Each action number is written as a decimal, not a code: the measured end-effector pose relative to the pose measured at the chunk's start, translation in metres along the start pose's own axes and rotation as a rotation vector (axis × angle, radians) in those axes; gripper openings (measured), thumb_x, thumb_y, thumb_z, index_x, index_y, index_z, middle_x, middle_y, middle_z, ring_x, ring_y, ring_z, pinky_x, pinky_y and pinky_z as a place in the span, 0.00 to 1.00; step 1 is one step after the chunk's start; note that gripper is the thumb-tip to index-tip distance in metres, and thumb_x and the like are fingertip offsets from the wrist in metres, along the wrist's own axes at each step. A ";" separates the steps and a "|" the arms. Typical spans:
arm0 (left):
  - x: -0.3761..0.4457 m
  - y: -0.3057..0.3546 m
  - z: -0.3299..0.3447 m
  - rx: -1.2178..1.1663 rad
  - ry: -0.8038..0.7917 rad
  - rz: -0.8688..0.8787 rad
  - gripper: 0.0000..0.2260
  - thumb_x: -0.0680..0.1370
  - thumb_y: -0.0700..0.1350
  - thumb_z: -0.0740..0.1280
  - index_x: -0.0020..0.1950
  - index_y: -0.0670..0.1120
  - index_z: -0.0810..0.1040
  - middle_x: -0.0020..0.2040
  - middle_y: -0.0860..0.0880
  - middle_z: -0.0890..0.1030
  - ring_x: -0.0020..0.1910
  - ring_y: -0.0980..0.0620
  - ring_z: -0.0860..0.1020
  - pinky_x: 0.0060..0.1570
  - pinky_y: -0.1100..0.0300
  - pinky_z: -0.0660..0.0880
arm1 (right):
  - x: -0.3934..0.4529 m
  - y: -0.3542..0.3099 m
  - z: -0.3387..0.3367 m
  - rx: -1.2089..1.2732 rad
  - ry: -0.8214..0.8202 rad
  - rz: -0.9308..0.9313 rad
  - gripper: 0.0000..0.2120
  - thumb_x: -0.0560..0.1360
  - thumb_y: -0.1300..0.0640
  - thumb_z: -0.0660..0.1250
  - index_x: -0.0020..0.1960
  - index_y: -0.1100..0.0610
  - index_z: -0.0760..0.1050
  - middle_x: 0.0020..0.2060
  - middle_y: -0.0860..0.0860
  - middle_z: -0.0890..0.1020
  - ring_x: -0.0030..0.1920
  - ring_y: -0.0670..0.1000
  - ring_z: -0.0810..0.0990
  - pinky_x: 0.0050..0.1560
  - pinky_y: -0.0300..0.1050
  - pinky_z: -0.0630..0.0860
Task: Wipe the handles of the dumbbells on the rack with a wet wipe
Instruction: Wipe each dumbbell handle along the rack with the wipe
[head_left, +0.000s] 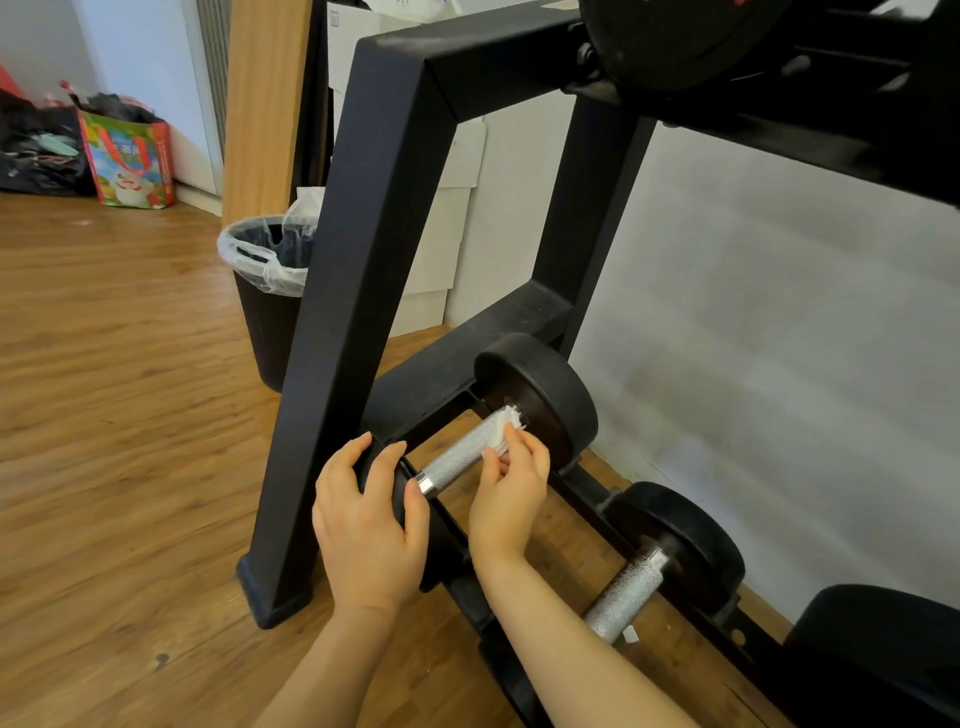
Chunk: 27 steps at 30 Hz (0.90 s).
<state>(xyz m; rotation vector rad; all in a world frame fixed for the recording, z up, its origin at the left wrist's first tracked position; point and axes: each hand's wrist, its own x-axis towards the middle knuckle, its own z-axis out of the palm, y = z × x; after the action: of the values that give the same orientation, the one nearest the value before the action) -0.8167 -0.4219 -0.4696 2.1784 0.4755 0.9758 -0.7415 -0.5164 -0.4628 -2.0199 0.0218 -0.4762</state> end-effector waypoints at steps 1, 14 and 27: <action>0.000 0.000 0.000 0.002 -0.001 -0.001 0.21 0.76 0.53 0.56 0.64 0.48 0.77 0.67 0.45 0.72 0.68 0.44 0.68 0.64 0.46 0.64 | -0.003 0.001 0.000 -0.009 -0.019 -0.026 0.16 0.79 0.60 0.64 0.67 0.58 0.74 0.62 0.47 0.71 0.56 0.46 0.77 0.54 0.33 0.76; 0.000 0.002 -0.001 -0.003 0.004 -0.014 0.21 0.76 0.53 0.56 0.64 0.48 0.77 0.67 0.44 0.72 0.68 0.43 0.68 0.64 0.44 0.65 | 0.003 0.000 -0.004 -0.027 -0.031 -0.089 0.17 0.79 0.61 0.63 0.68 0.56 0.73 0.61 0.47 0.70 0.53 0.42 0.75 0.50 0.26 0.72; 0.000 0.003 -0.001 -0.015 0.013 -0.001 0.20 0.76 0.52 0.57 0.64 0.47 0.78 0.67 0.44 0.72 0.67 0.43 0.69 0.63 0.41 0.69 | 0.012 -0.008 0.009 0.297 0.075 0.334 0.18 0.79 0.62 0.63 0.69 0.55 0.73 0.63 0.50 0.74 0.59 0.48 0.77 0.57 0.42 0.77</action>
<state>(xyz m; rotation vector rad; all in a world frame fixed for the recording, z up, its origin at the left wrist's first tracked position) -0.8169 -0.4230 -0.4672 2.1599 0.4737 0.9910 -0.7292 -0.5075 -0.4560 -1.6649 0.3124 -0.3197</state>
